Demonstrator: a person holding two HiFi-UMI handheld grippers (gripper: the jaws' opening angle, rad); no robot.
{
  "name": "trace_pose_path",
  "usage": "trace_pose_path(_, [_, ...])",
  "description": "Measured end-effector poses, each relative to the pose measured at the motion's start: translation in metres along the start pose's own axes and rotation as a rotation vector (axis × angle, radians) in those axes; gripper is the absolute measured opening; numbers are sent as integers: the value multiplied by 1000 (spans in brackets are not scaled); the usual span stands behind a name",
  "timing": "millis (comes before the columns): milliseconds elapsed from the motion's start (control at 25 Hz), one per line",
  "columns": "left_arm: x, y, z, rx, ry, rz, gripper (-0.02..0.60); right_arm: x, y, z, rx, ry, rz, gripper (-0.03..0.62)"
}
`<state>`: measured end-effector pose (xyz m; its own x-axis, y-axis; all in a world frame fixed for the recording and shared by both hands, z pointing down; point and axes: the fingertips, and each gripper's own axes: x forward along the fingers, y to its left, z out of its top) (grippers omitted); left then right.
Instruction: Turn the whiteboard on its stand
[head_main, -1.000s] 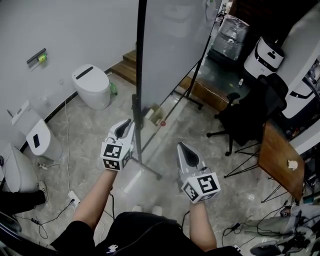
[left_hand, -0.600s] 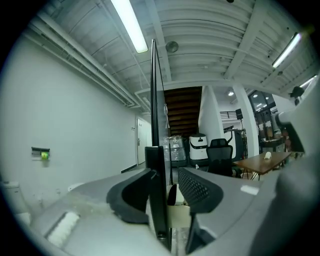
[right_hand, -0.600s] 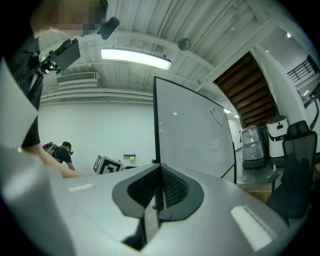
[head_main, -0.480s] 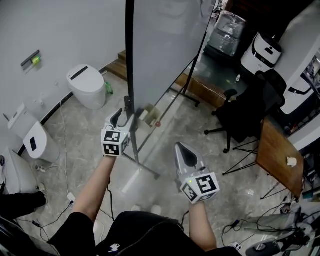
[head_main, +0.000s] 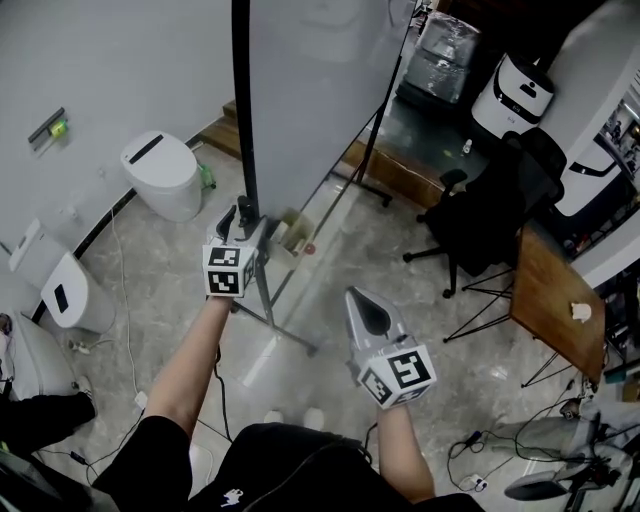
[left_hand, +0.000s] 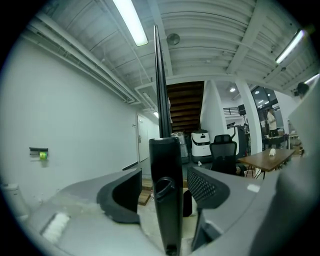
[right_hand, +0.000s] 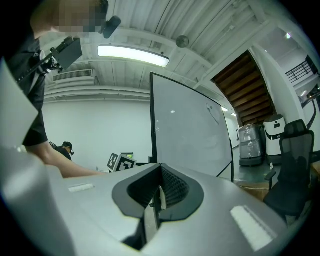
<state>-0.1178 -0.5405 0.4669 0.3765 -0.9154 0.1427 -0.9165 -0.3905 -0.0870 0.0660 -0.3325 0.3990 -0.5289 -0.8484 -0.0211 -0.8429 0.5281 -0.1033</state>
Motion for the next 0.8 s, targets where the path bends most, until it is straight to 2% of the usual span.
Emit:
trace_pose_path(280, [11,1,-5,-3,15,-3,293,-6,-2,0,-3,-4,-39,8])
trace_pose_path(560, [18,-5,-5,-7,23,-19,209,-17,-7,0,-7,-5,-80,8])
trace_pose_path(800, [16,-3,0,-40,12,-23,196,-22,-7,1,-9,-11,-93,8])
